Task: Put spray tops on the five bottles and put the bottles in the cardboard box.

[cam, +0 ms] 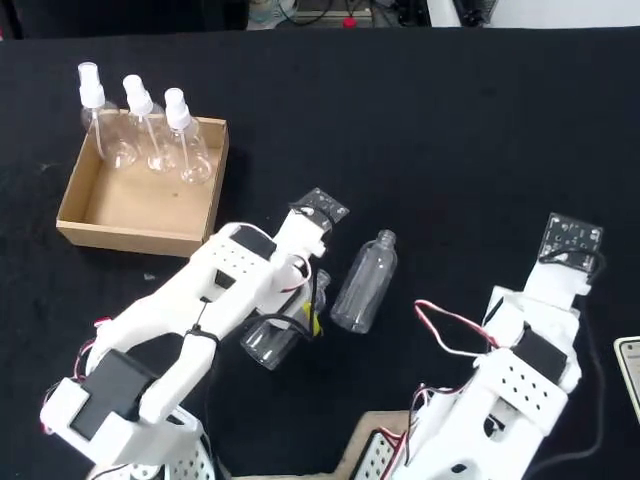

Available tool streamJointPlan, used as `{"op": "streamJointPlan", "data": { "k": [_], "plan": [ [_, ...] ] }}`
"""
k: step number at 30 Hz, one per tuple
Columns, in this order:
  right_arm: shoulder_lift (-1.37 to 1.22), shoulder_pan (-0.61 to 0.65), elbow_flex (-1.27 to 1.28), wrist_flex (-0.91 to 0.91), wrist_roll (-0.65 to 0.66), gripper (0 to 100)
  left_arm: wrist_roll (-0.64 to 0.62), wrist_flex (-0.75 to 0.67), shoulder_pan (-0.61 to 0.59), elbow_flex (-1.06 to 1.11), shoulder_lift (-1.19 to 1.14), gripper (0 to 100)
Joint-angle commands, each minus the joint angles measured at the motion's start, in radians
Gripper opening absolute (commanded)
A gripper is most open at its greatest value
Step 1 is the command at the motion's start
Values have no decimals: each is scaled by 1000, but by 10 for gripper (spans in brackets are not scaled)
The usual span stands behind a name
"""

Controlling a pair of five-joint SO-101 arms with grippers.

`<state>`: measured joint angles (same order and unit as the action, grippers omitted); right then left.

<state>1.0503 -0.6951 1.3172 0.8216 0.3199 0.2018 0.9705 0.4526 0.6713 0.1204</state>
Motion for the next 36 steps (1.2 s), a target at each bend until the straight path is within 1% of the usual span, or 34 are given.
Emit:
{"op": "streamJointPlan", "data": {
  "k": [1,4,6,8,10,14,17,21,22,24,28,32,36],
  "plan": [
    [4,12,10,-63,9,12,12,-21,-4,15,38,350],
    [4,12,18,-69,9,12,83,-21,-4,54,40,329],
    [4,12,19,-71,9,12,115,-9,-4,76,40,267],
    [4,12,19,-71,9,12,138,37,-4,76,40,213],
    [4,12,19,-71,9,12,144,83,-4,73,46,188],
    [4,12,19,-71,9,12,166,172,-28,104,164,189],
    [4,12,21,-71,9,12,239,250,-70,160,331,189],
    [4,12,21,-66,9,12,391,344,-171,291,545,190],
    [4,12,19,-66,9,12,427,348,-203,329,588,192],
    [4,14,18,-68,5,12,485,354,-274,386,652,231],
    [4,68,21,-64,3,12,565,354,-403,440,718,370],
    [4,107,21,-63,2,12,621,353,-443,443,726,355],
    [4,110,21,-63,2,12,631,351,-441,410,726,350]
  ]
}}
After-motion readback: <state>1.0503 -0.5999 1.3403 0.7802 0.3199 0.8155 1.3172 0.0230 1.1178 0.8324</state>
